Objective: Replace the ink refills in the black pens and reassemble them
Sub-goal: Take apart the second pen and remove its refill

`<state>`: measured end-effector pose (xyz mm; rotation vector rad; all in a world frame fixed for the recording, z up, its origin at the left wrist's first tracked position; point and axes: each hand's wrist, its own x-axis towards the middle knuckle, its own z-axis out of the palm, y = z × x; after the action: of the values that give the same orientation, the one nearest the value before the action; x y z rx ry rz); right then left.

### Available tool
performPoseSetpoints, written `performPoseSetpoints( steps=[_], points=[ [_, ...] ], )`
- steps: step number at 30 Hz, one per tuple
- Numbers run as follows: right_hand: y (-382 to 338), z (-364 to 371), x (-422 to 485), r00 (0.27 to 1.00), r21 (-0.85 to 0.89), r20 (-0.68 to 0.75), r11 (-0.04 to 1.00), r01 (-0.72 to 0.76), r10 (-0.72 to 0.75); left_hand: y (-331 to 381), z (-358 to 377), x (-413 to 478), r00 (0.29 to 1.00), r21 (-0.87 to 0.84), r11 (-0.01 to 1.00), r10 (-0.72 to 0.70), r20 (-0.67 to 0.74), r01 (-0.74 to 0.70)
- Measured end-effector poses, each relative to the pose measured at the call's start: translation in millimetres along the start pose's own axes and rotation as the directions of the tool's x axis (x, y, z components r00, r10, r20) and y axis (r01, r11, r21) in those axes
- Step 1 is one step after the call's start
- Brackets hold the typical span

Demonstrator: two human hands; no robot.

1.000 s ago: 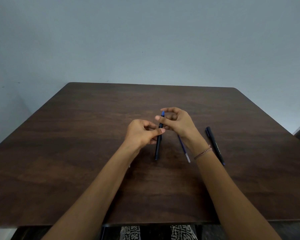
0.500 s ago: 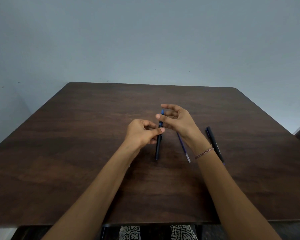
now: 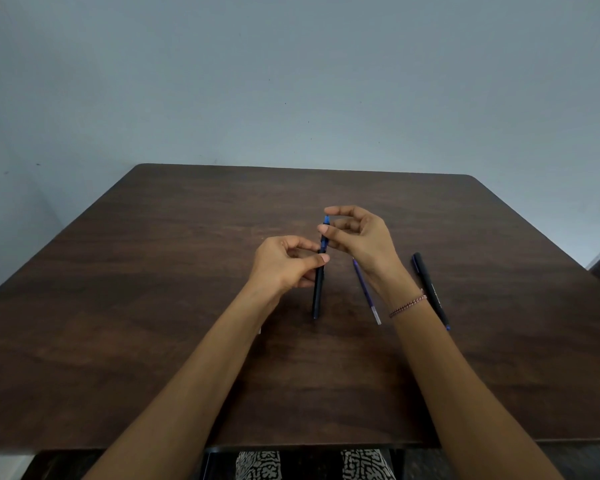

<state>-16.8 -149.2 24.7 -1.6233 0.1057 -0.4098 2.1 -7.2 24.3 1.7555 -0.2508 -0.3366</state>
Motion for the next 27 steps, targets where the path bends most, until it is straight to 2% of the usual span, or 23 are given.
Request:
performPoseSetpoints(
  steps=[3,11,15,21,24,27],
  points=[
    [0.6,0.5,0.3,1.0,0.006,-0.013,1.0,0.003,-0.003,0.7,-0.1,-0.1,1.0,0.004,1.0,-0.009,-0.002,0.009],
    [1.5,-2.0,4.4,0.986,0.077,-0.168,0.997,0.029,-0.016,0.5,3.6,-3.2,0.999,0.034,0.999,-0.007,0.036,0.006],
    [2.7,-1.3,4.9,0.976,0.157,-0.218,0.987,0.02,0.015,-0.1,2.8,-2.1,0.999,0.051,0.999,-0.021,0.042,0.019],
    [8.1,-3.2,9.2,0.948,0.166,-0.316,0.986,0.016,0.038,-1.9,1.4,2.2,0.999,0.036,0.999,-0.03,0.012,0.029],
    [11.7,-5.4,10.2,0.937,0.041,-0.35,0.999,0.001,0.014,-2.2,-2.5,4.8,0.999,0.005,1.0,-0.017,-0.046,0.017],
    [16.0,-2.3,10.1,0.959,-0.213,-0.276,0.977,0.0,-0.06,-2.2,-7.6,7.1,0.996,-0.02,1.0,-0.009,-0.089,0.008]
  ],
)
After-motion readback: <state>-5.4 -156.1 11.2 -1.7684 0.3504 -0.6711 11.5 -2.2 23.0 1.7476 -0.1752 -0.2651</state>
